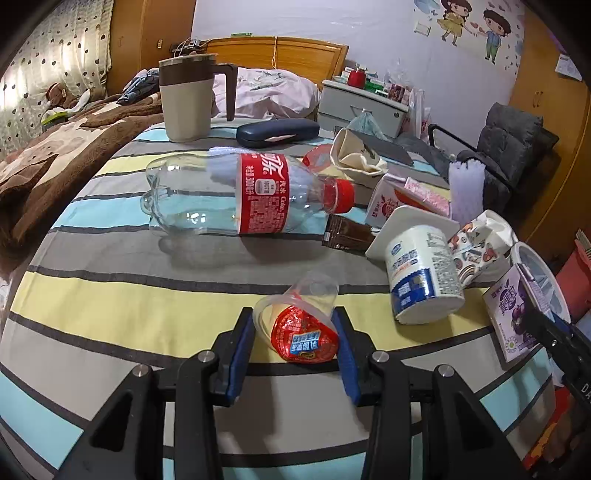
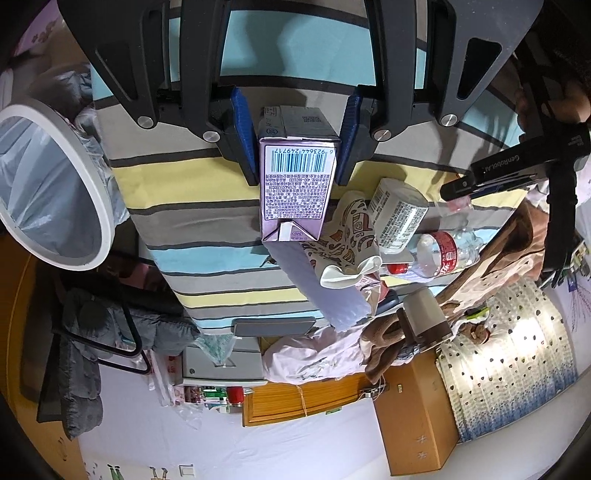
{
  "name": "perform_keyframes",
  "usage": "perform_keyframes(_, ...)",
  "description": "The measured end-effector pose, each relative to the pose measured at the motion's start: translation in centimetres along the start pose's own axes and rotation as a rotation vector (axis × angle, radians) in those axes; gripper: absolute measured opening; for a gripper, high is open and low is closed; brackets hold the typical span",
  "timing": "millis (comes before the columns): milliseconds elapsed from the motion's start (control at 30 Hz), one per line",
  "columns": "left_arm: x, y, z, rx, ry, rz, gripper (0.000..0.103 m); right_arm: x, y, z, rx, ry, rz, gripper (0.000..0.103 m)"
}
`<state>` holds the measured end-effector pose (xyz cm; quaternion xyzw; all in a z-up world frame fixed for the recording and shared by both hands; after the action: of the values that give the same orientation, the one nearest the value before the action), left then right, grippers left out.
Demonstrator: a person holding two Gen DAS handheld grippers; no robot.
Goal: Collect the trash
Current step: 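Carry the purple carton with the right gripper over the white bin and release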
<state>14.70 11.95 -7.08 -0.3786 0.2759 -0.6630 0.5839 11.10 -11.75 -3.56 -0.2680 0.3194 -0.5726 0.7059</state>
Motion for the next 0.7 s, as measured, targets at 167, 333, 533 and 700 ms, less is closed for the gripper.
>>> perform_keyframes(167, 0.6, -1.2, -0.6, 0.019, 0.007, 0.003, 0.044, 0.2, -0.4, -0.2, 0.007, 0.001, 0.005, 0.043)
perform_keyframes(333, 1.7, -3.0, -0.9, 0.048, 0.027, 0.006, 0.044, 0.6, -1.1, -0.3, 0.022, 0.003, 0.006, 0.043)
perform_keyframes(533, 4.5, -5.2, -0.8, 0.09, 0.077, -0.015, 0.044, 1.8, -2.6, -0.2, 0.058, 0.016, -0.005, 0.043)
perform_keyframes(700, 7.4, -6.3, -0.1, 0.12, 0.113, -0.057, 0.044, 3.3, -3.8, 0.0, 0.084, 0.031, -0.032, 0.043)
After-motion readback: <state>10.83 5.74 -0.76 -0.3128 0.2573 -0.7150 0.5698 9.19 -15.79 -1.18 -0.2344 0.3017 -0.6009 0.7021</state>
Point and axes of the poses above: each gripper's, at about its wrist camera, not at the fingertips, and y roughly the way its jaws point, x to its right, z to its top, the point moved 1 cm from there along y, roughly the way its jaws point, and after that the axes turned 7 degrees about -x, right-handed, at the moved point
